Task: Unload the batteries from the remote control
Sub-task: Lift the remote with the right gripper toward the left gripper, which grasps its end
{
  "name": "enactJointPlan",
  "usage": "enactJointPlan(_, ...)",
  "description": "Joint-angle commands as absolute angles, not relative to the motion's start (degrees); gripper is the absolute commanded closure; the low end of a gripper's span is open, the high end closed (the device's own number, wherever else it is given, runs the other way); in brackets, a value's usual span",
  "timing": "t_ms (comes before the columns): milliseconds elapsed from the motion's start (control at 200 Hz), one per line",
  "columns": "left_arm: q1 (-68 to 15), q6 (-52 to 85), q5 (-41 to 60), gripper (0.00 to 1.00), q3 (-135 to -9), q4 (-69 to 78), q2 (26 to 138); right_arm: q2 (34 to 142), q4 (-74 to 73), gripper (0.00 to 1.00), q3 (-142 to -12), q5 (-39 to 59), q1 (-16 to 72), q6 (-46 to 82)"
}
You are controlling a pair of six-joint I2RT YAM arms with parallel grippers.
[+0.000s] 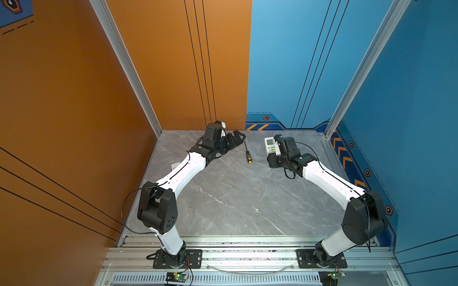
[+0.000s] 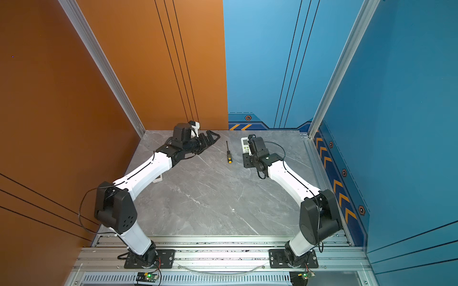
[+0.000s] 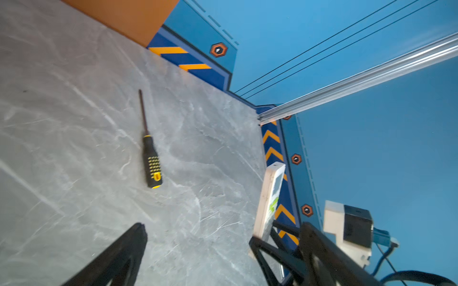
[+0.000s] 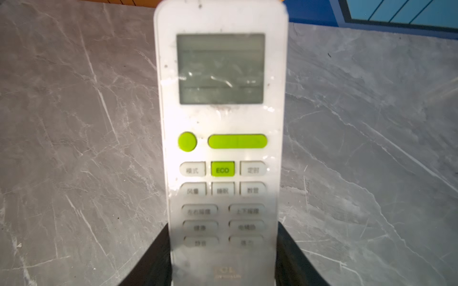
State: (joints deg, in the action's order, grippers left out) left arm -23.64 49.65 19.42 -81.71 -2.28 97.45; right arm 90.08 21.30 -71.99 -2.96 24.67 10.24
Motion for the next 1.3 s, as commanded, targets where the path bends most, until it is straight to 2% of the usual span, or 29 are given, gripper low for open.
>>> enactJointPlan(0, -25.27, 52.04, 25.36, 0.02, -78.71, 7.29, 95.64, 88.44, 17.49, 0.66, -71.5, -0.17, 25.85, 6.08)
enactJointPlan(310, -28.3, 50.8, 24.95, 0.0, -74.86, 11.8, 96.15, 90.23, 19.92, 0.66, -75.88, 5.17, 28.76, 5.89)
enactJointPlan(495, -28.39, 51.28, 24.89, 0.12, -74.01, 12.23, 98.02, 90.53, 21.08, 0.66, -78.09, 6.93, 30.39, 6.6)
enactJointPlan(576, -28.3, 51.55, 23.38, 0.12, -73.48, 12.28, 97.96, 90.53, 21.45, 0.66, -78.1, 7.54, 31.08, 7.32)
enactJointPlan(591, -28.22, 51.59, 23.16, 0.17, -73.43, 12.26, 98.06, 90.53, 21.39, 0.66, -78.01, 7.66, 31.25, 7.64)
enactJointPlan(691, -28.19, 52.35, 24.06, 0.23, -73.79, 13.49, 98.99, 90.44, 20.77, 0.66, -76.76, 8.21, 32.54, 8.34)
enactJointPlan(831, -28.06, 52.25, 25.44, 0.4, -74.21, 13.5, 100.18, 89.76, 20.07, 0.65, -75.76, 7.25, 33.44, 9.07)
enactJointPlan(936, -27.6, 52.12, 24.61, 0.5, -73.05, 13.2, 99.42, 89.3, 19.86, 0.65, -75.5, 8.01, 33.65, 9.13)
enactJointPlan(1066, -27.14, 52.34, 26.95, 0.72, -73.64, 13.59, 99.93, 89.03, 20.18, 0.65, -75.32, 7.65, 34.01, 8.63)
enactJointPlan(1131, -26.9, 52.7, 28.13, 0.82, -73.74, 14.4, 99.94, 88.8, 20.02, 0.6, -75.07, 7.53, 33.96, 8.78)
enactJointPlan(1196, -26.5, 52.98, 28.96, 0.93, -73.52, 15.57, 99.64, 88.44, 19.41, 0.34, -74.76, 8.83, 33.71, 9.73)
enactJointPlan(1296, -25.9, 52.41, 30.38, 0.98, -73.0, 17.26, 98.67, 88.46, 19.74, 0.16, -75.61, 13.66, 32.67, 10.35)
